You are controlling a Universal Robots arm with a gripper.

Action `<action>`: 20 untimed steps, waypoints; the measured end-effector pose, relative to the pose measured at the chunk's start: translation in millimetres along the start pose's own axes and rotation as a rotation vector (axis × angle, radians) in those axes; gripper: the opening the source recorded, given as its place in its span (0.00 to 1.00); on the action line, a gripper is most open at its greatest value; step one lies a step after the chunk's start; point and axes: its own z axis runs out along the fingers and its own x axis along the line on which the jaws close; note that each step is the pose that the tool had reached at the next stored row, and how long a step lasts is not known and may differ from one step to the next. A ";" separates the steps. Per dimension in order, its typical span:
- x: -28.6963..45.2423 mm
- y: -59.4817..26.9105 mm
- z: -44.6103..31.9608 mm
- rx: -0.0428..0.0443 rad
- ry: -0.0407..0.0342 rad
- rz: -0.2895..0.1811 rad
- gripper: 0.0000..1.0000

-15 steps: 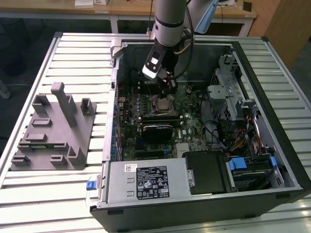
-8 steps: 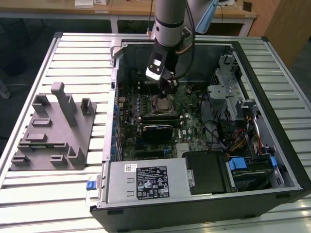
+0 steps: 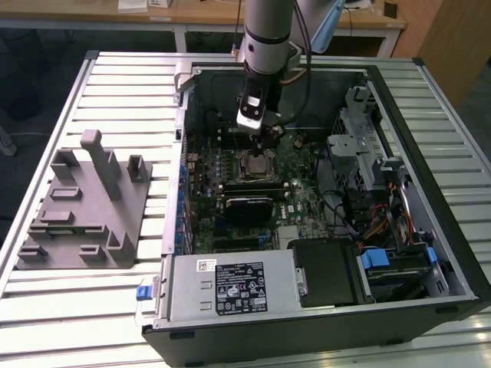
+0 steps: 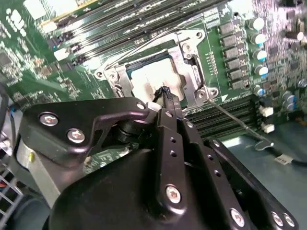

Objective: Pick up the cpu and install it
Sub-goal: 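Close the cpu cover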

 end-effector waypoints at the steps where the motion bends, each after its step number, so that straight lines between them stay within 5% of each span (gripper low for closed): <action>1: 0.0 0.0 0.1 -0.0001 -0.0001 -0.018 0.11; 6: 0.0 0.0 0.6 -0.0005 -0.0005 -0.146 0.11; 20: 0.0 0.0 1.8 -0.0014 -0.0015 -0.400 0.11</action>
